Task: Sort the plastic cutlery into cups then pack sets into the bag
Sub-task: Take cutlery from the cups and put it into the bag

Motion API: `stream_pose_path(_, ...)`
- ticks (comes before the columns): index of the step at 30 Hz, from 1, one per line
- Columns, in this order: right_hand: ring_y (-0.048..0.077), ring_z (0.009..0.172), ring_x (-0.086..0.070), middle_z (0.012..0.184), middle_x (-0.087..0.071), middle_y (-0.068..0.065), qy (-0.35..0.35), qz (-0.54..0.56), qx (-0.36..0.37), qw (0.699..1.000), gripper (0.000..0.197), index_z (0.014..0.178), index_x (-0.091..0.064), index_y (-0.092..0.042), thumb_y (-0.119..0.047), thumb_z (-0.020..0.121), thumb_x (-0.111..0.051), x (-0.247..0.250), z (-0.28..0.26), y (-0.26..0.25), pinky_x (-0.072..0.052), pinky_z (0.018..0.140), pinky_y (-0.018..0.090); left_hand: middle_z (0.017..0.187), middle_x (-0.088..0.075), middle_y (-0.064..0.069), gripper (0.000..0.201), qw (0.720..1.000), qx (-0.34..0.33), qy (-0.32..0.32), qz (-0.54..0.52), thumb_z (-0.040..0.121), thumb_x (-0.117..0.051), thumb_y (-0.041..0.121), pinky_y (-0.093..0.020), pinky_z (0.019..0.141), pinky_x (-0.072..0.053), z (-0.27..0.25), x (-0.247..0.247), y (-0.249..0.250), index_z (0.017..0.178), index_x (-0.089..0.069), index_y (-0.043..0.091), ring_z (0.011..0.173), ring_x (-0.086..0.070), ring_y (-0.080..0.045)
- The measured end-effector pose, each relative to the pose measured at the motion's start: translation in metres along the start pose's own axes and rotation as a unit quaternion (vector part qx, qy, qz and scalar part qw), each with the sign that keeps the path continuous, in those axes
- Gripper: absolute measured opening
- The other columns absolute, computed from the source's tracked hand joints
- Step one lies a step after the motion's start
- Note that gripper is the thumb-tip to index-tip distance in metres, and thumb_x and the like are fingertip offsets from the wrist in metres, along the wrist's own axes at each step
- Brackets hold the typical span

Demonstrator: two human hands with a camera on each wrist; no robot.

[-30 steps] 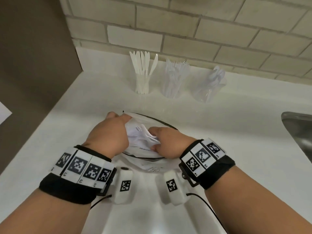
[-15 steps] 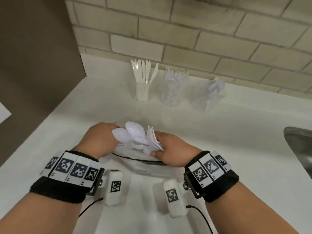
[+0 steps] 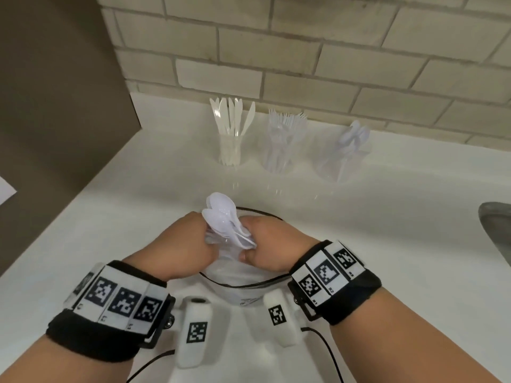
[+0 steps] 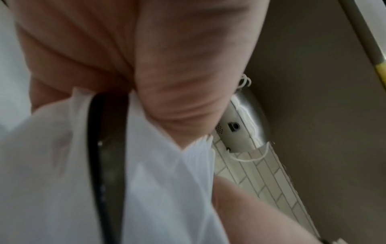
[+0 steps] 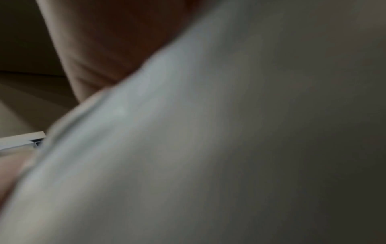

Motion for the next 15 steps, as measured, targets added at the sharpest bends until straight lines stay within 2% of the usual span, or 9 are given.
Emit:
stream_pose_path(2, 0.023, 0.098, -0.057, 0.108, -0.061, 0.001, -0.010, -0.051, -0.006, 0.999, 0.032, 0.114, -0.051, -0.018, -0.029, 0.086, -0.059, 0.001, 0.002, -0.007, -0.043, 0.089, 0.037, 0.086, -0.061, 0.008, 0.021, 1.000, -0.002, -0.014, 0.015, 0.080, -0.059, 0.009, -0.012, 0.058, -0.041, -0.001, 0.001, -0.001, 0.096, -0.055, 0.023, 0.074, -0.056, -0.007)
stream_pose_path(5, 0.023, 0.104, -0.055, 0.110, -0.060, -0.001, -0.048, -0.086, -0.015, 0.995, 0.031, 0.118, -0.049, -0.019, -0.028, 0.089, -0.055, -0.004, 0.000, -0.011, -0.032, 0.087, 0.039, 0.095, -0.060, 0.007, 0.039, 0.999, 0.034, 0.000, -0.018, 0.075, -0.065, 0.010, -0.017, 0.060, -0.040, -0.002, 0.014, -0.014, 0.106, -0.048, 0.026, 0.079, -0.055, -0.006)
stream_pose_path(7, 0.022, 0.102, -0.056, 0.102, -0.059, -0.004, -0.055, -0.076, -0.018, 0.995, 0.030, 0.117, -0.050, -0.021, -0.023, 0.087, -0.056, -0.007, 0.000, -0.013, -0.031, 0.085, 0.038, 0.092, -0.061, 0.007, 0.038, 0.999, 0.032, -0.001, -0.022, 0.073, -0.066, 0.009, -0.020, 0.058, -0.041, -0.002, 0.016, -0.016, 0.104, -0.051, 0.025, 0.078, -0.056, -0.007)
stream_pose_path(9, 0.022, 0.101, -0.057, 0.094, -0.055, -0.006, -0.049, -0.077, -0.027, 0.995, 0.033, 0.116, -0.047, -0.022, -0.018, 0.085, -0.057, -0.008, -0.001, -0.014, -0.032, 0.089, 0.040, 0.089, -0.059, 0.008, 0.040, 1.000, 0.026, -0.010, -0.012, 0.071, -0.067, 0.009, -0.021, 0.056, -0.039, -0.004, 0.014, -0.015, 0.102, -0.048, 0.027, 0.075, -0.055, -0.005)
stream_pose_path(10, 0.024, 0.102, -0.057, 0.096, -0.054, -0.004, -0.047, -0.087, -0.041, 0.994, 0.036, 0.118, -0.045, -0.020, -0.017, 0.085, -0.058, -0.008, -0.002, -0.013, -0.032, 0.093, 0.041, 0.091, -0.058, 0.008, 0.045, 1.000, 0.024, -0.017, 0.000, 0.070, -0.067, 0.009, -0.021, 0.056, -0.039, -0.005, 0.011, -0.015, 0.105, -0.047, 0.028, 0.076, -0.055, -0.006)
stream_pose_path(13, 0.026, 0.108, -0.054, 0.117, -0.049, 0.005, -0.047, -0.143, -0.093, 0.984, 0.042, 0.126, -0.043, -0.012, -0.022, 0.088, -0.057, -0.013, -0.002, -0.005, -0.032, 0.100, 0.044, 0.101, -0.052, 0.004, 0.057, 0.996, 0.006, -0.043, 0.082, 0.071, -0.062, 0.009, -0.022, 0.065, -0.042, -0.002, 0.001, -0.016, 0.123, -0.049, 0.028, 0.086, -0.057, -0.014)
stream_pose_path(15, 0.027, 0.105, -0.056, 0.117, -0.051, 0.006, -0.037, -0.173, -0.094, 0.980, 0.035, 0.121, -0.046, -0.013, -0.023, 0.089, -0.055, -0.015, -0.002, -0.004, -0.032, 0.097, 0.044, 0.109, -0.047, 0.000, 0.062, 0.993, 0.016, -0.041, 0.112, 0.075, -0.057, 0.007, -0.024, 0.074, -0.046, -0.001, -0.002, -0.015, 0.133, -0.044, 0.025, 0.095, -0.056, -0.019)
Point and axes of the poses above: each hand's wrist, its own z-axis towards the middle knuckle, its own x-axis out of the back of the hand, y = z × x, the point moved 7 cm from there along z, towards the middle knuckle
